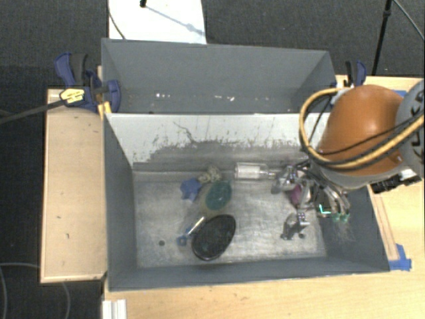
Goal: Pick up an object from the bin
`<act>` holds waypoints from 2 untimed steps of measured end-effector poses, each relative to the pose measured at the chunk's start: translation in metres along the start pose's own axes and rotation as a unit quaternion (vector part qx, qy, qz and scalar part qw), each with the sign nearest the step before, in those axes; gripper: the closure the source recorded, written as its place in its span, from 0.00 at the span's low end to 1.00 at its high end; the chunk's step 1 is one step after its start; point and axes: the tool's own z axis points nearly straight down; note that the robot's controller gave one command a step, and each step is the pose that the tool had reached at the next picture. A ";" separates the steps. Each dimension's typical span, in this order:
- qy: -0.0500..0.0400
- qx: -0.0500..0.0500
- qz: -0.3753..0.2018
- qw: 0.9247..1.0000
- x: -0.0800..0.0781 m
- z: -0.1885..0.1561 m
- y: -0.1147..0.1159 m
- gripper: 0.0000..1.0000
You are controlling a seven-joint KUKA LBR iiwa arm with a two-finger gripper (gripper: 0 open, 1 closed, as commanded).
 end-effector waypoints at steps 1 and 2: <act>-0.009 0.000 0.084 0.996 -0.069 0.124 0.114 0.00; -0.007 -0.001 0.012 1.000 -0.062 0.099 0.164 0.00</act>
Offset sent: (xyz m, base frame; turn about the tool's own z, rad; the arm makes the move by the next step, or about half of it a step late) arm 0.0649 0.1133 -0.1317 0.1669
